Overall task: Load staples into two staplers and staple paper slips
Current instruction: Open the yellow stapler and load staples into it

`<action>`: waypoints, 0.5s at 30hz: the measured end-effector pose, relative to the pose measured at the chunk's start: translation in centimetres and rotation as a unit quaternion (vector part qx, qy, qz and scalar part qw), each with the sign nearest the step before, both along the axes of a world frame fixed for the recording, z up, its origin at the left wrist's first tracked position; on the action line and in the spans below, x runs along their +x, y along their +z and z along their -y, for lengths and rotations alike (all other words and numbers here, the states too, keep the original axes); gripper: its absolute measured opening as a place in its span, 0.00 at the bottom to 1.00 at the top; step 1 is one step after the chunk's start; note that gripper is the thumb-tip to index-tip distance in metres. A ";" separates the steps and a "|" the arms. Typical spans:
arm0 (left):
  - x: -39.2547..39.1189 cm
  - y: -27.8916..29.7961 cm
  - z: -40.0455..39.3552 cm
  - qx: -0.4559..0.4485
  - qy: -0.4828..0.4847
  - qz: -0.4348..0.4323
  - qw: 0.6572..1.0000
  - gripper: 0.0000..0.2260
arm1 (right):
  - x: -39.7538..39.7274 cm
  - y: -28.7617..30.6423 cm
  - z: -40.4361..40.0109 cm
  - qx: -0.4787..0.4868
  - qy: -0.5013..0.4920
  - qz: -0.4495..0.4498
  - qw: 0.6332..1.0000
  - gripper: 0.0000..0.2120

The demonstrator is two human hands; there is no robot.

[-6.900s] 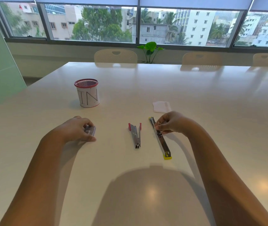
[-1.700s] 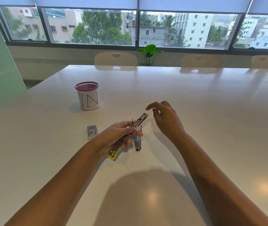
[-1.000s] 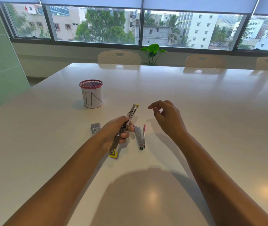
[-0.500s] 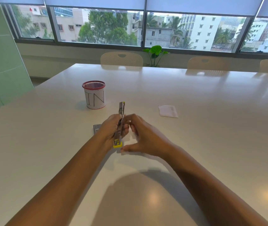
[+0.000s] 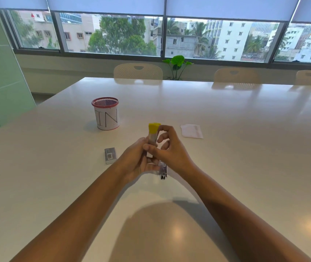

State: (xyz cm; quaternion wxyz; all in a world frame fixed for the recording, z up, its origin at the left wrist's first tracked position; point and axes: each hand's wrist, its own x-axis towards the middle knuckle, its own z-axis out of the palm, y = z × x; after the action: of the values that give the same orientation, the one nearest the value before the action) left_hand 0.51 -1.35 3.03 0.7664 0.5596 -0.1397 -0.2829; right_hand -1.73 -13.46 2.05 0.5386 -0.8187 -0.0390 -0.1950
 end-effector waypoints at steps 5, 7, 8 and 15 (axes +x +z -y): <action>0.2 -0.3 0.2 -0.033 -0.048 0.014 0.998 0.14 | 0.2 0.5 0.5 0.146 -0.019 -0.078 0.986 0.38; 0.1 -0.5 0.4 -0.048 -0.071 0.016 0.996 0.12 | -0.1 0.9 0.7 0.179 0.023 -0.109 0.977 0.35; 0.1 -0.6 0.4 -0.058 -0.082 0.010 0.995 0.10 | -0.1 1.0 0.8 0.183 0.037 -0.115 0.976 0.32; -0.3 -0.9 0.9 0.102 0.052 0.188 0.975 0.09 | -0.1 1.2 1.3 0.181 0.010 -0.100 0.978 0.24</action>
State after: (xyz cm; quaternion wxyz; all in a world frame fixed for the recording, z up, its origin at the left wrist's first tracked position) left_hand 0.22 -2.29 2.09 0.6788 0.6845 -0.2227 -0.1452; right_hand -1.80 -14.80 3.25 0.6808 -0.7228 0.0430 -0.1102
